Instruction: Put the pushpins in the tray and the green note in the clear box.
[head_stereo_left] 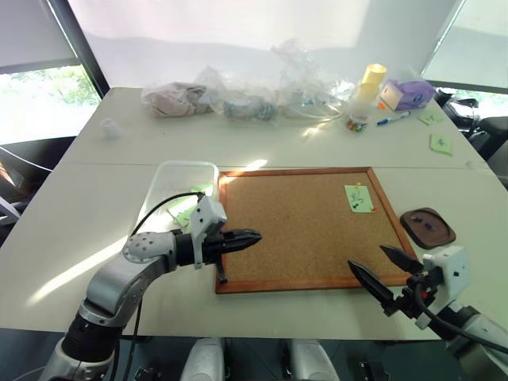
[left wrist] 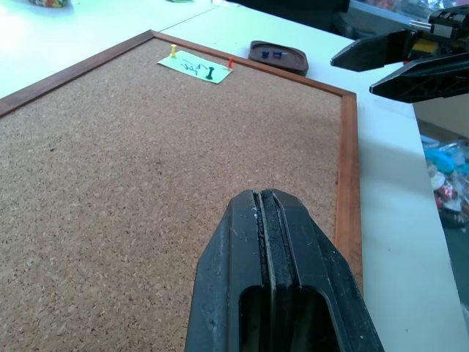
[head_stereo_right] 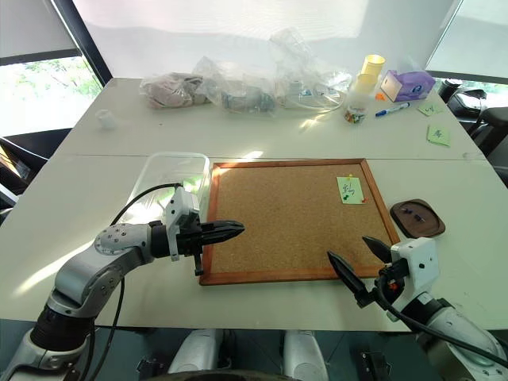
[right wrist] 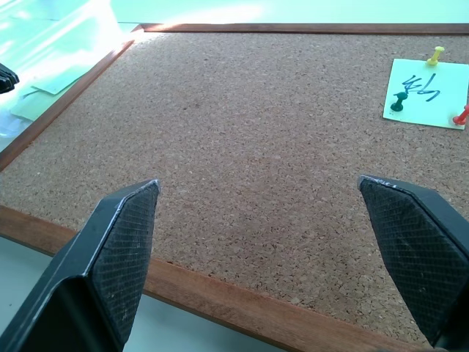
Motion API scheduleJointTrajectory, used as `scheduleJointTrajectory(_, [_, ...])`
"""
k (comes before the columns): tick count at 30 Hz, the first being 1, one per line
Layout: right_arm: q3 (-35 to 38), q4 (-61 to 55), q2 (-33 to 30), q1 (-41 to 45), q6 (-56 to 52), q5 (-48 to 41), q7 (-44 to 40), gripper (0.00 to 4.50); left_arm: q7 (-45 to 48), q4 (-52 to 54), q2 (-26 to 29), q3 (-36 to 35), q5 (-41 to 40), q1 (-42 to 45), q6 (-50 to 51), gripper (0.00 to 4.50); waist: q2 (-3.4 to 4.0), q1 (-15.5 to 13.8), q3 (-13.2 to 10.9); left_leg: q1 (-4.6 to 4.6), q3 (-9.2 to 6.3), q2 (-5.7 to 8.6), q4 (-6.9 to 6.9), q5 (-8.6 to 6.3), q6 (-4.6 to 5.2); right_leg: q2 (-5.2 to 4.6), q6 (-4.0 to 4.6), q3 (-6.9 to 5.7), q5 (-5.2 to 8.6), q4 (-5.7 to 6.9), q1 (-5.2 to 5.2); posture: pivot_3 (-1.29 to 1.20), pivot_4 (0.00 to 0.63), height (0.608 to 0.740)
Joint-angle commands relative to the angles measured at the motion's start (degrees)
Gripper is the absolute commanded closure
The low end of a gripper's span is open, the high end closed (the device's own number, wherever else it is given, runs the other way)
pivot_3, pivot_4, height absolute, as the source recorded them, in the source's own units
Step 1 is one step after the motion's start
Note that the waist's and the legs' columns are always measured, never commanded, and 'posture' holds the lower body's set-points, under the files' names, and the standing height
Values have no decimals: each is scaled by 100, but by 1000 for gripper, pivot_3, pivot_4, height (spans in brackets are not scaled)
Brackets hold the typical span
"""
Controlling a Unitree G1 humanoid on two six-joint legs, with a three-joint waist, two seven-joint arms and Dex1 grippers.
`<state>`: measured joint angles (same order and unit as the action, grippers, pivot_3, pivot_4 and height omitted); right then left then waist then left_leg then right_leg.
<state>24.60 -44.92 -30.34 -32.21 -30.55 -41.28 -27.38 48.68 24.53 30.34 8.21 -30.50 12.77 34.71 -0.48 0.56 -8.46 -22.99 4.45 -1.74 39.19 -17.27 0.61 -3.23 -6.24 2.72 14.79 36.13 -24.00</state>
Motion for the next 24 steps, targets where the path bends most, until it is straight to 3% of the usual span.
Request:
scheduleJointTrajectory(1, [84, -155, -21, -45, 56, 6, -10, 50, 77, 12, -6, -37, -100, 112, -2, 4500, 0, 1, 0, 0, 0, 0, 0, 0, 0, 0, 0, 0, 0, 0, 0, 0, 150, 740])
scheduleJointTrajectory(15, [-12, -133, 138, 115, -58, -96, 336, 50, -263, -258, -256, 125, 367, 566, -180, 4500, -1, 2, -1, 1, 0, 2, 0, 0, 0, 0, 0, 0, 0, 0, 1, 0, 150, 740])
scheduleJointTrajectory(24, [-42, -131, 125, 301, -124, -77, 480, 50, -990, -37, -825, 328, 384, 943, 465, 4500, -3, 2, -1, 0, -2, 3, 0, 0, 0, 0, -2, 0, -1, -1, 3, 0, 150, 740])
